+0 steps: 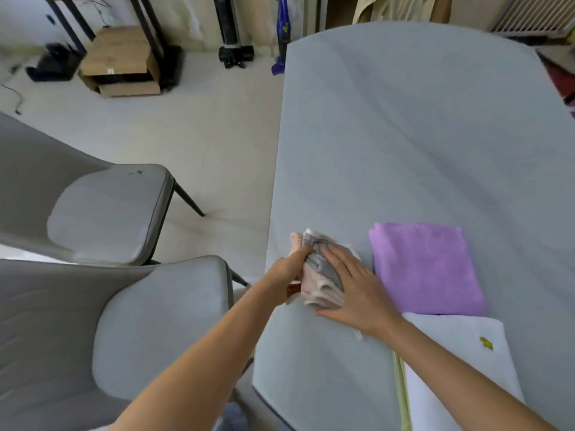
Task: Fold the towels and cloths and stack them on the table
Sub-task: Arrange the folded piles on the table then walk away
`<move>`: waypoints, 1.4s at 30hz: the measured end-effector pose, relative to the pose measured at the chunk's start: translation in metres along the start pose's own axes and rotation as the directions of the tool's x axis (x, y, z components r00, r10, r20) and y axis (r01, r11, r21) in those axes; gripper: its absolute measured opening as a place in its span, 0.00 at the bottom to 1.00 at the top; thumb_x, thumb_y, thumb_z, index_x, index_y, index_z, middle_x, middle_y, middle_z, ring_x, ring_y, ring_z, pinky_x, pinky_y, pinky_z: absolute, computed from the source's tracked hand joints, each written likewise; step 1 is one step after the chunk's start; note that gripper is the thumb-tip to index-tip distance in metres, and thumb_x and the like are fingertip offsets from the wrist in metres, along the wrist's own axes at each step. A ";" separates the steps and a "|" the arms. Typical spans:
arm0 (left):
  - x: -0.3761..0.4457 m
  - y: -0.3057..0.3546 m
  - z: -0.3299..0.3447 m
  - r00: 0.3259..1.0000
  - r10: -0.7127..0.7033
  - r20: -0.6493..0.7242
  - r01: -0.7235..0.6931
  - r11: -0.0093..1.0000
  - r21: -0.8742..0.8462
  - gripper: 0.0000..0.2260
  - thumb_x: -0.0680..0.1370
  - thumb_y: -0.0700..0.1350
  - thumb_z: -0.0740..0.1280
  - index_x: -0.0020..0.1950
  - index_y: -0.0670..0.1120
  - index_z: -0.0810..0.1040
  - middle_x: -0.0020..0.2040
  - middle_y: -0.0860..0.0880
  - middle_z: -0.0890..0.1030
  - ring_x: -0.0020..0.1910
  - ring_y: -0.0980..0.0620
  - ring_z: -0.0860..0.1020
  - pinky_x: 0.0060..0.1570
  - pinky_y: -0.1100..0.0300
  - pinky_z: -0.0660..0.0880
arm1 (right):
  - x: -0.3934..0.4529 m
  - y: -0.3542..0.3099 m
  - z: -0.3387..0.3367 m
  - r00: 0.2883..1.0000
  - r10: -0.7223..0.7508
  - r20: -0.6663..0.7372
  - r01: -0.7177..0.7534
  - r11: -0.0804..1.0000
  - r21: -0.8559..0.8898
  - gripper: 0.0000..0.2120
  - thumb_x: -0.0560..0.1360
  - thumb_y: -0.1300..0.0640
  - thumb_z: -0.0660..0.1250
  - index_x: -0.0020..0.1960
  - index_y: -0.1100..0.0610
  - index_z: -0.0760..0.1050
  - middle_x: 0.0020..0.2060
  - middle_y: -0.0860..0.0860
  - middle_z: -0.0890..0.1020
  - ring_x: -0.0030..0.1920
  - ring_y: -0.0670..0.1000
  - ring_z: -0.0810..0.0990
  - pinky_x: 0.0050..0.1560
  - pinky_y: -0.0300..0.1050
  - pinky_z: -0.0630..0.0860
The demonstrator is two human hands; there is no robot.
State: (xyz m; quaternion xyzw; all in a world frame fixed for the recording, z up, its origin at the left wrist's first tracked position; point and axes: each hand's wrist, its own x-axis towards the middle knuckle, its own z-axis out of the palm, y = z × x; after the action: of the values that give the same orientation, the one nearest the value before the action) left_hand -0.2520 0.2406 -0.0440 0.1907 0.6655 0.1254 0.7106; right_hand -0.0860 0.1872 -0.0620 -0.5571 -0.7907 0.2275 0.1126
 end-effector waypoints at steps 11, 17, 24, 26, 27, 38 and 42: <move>-0.091 0.014 -0.077 0.976 0.193 -0.104 -0.210 0.959 -0.192 0.19 0.76 0.57 0.68 0.45 0.39 0.75 0.31 0.45 0.77 0.28 0.52 0.77 0.30 0.63 0.79 | 0.035 -0.095 -0.011 0.978 0.112 -0.173 -0.058 0.955 0.292 0.35 0.61 0.51 0.77 0.64 0.46 0.65 0.48 0.47 0.82 0.45 0.52 0.82 0.44 0.43 0.77; -0.165 -0.065 -0.171 0.691 0.515 -0.508 -0.574 0.817 0.049 0.18 0.75 0.55 0.71 0.54 0.41 0.79 0.48 0.47 0.83 0.44 0.52 0.80 0.51 0.53 0.79 | 0.043 -0.185 0.005 0.981 0.105 0.164 -0.194 0.433 0.880 0.24 0.62 0.58 0.73 0.58 0.54 0.76 0.51 0.51 0.84 0.52 0.51 0.83 0.51 0.46 0.79; -0.274 -0.212 -0.279 0.571 0.638 -0.516 -0.760 0.649 -0.038 0.08 0.76 0.48 0.71 0.54 0.51 0.80 0.48 0.52 0.85 0.50 0.53 0.82 0.45 0.60 0.79 | -0.002 -0.362 0.072 0.734 -0.398 0.550 -0.439 0.340 0.832 0.22 0.70 0.59 0.68 0.63 0.59 0.74 0.57 0.62 0.80 0.56 0.61 0.80 0.61 0.58 0.75; -0.309 -0.265 -0.308 0.612 0.598 -0.518 -0.748 0.651 -0.133 0.04 0.78 0.48 0.68 0.51 0.52 0.80 0.46 0.54 0.85 0.47 0.56 0.83 0.44 0.63 0.79 | -0.031 -0.416 0.094 0.640 -0.500 0.583 -0.452 0.370 0.812 0.24 0.70 0.59 0.67 0.66 0.61 0.72 0.59 0.64 0.78 0.59 0.63 0.78 0.63 0.60 0.73; -0.323 -0.291 -0.321 0.634 0.564 -0.529 -0.732 0.657 -0.178 0.06 0.77 0.50 0.68 0.52 0.51 0.81 0.47 0.52 0.85 0.48 0.55 0.83 0.45 0.62 0.79 | -0.043 -0.439 0.106 0.608 -0.530 0.591 -0.452 0.381 0.807 0.26 0.69 0.59 0.68 0.66 0.61 0.71 0.60 0.65 0.77 0.60 0.63 0.77 0.64 0.60 0.72; -0.445 -0.519 -0.470 0.285 -0.013 -0.958 -0.838 0.481 -0.256 0.18 0.68 0.49 0.78 0.52 0.42 0.79 0.43 0.48 0.84 0.36 0.56 0.82 0.30 0.65 0.76 | -0.167 -0.712 0.230 0.323 -0.683 0.656 -0.311 0.578 0.755 0.23 0.73 0.50 0.69 0.66 0.55 0.72 0.58 0.58 0.81 0.58 0.58 0.80 0.60 0.57 0.76; -0.462 -0.568 -0.527 0.173 -0.121 -0.977 -0.863 0.459 -0.210 0.18 0.67 0.50 0.79 0.50 0.44 0.78 0.45 0.47 0.84 0.42 0.50 0.83 0.37 0.57 0.81 | -0.174 -0.787 0.272 0.129 -0.737 0.664 -0.248 0.624 0.741 0.23 0.76 0.49 0.66 0.68 0.54 0.70 0.60 0.55 0.80 0.60 0.56 0.79 0.60 0.52 0.77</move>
State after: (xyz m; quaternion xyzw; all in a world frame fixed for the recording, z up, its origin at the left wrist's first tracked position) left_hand -0.8568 -0.4133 0.0998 -0.0616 0.7188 0.6829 0.1147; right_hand -0.7950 -0.2560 0.0966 -0.0199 -0.5963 0.7850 -0.1669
